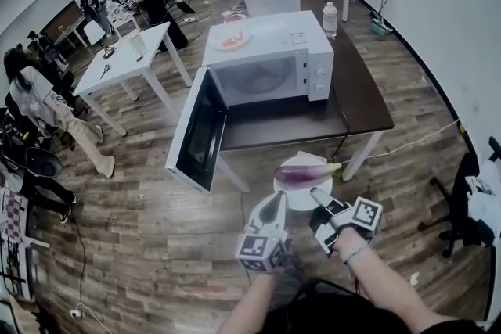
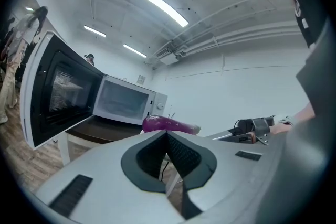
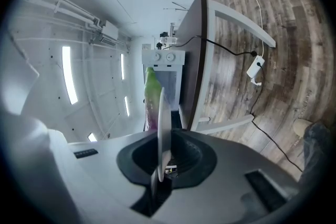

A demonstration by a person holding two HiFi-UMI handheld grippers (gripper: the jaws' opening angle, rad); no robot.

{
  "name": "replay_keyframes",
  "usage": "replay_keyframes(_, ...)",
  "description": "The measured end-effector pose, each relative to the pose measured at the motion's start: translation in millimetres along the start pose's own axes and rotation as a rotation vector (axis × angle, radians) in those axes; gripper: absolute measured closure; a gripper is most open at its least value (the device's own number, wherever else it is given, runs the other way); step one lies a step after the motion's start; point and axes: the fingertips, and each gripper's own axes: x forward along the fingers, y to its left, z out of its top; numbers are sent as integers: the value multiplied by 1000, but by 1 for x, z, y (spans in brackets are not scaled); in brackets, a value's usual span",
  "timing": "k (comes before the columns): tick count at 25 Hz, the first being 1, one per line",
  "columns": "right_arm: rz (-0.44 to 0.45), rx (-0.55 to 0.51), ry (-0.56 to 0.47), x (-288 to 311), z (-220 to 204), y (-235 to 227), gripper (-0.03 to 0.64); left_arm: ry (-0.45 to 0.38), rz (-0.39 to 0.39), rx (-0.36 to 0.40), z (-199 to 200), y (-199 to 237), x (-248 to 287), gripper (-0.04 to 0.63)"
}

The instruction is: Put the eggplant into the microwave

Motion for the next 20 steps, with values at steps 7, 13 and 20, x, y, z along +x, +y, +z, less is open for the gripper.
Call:
replay_keyframes(7, 0, 3, -26, 50, 27, 5, 592, 13, -21, 7, 10, 35, 37, 594)
replay_keyframes(13, -6, 2, -40, 92, 45, 6, 592, 20, -29, 18, 21, 69, 68, 594)
replay_keyframes(20, 0, 9, -44, 141, 55, 7, 592, 22, -28, 0, 31, 109, 91, 594)
